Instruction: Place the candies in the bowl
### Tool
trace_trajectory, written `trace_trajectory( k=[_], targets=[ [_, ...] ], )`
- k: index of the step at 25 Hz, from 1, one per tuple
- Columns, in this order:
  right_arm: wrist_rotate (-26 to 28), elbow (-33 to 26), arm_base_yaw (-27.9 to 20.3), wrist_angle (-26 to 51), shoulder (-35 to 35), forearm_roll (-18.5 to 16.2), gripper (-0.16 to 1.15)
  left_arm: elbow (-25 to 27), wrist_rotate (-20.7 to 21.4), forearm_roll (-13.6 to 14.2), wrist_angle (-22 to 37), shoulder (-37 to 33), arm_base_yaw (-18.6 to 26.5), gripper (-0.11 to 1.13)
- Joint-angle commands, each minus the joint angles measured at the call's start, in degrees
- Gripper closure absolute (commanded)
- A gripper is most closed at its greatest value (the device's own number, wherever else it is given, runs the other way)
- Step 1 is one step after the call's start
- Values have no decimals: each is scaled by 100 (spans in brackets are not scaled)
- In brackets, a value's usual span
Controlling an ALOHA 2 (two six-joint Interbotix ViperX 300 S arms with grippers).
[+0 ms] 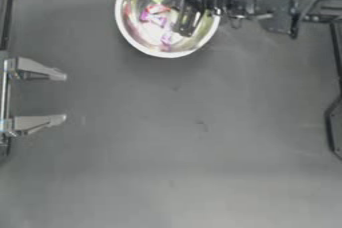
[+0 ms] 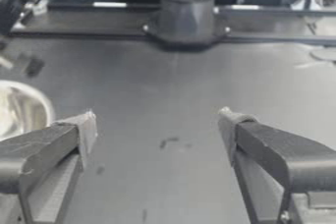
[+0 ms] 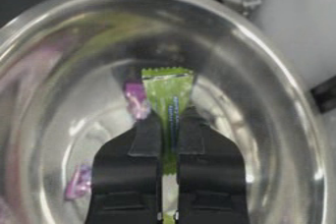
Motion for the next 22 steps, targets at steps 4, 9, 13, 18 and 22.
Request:
trace_trajectory(
  k=[4, 9, 13, 18, 22],
  targets=[
    [9, -448, -18, 325, 185, -123, 67, -62, 0, -9, -18, 79, 18, -1],
    [9, -659, 9, 650, 360, -53, 23, -53, 9, -9, 9, 53, 18, -1],
    [9, -677, 26, 677, 316, 9, 4, -53, 18, -9, 18, 44, 9, -1],
    [9, -606, 70, 721, 149, 18, 4, -53, 18, -9, 18, 44, 9, -1],
    [9, -475, 185, 853, -149, 9, 4, -53, 18, -9, 18, 44, 9, -1]
  ],
)
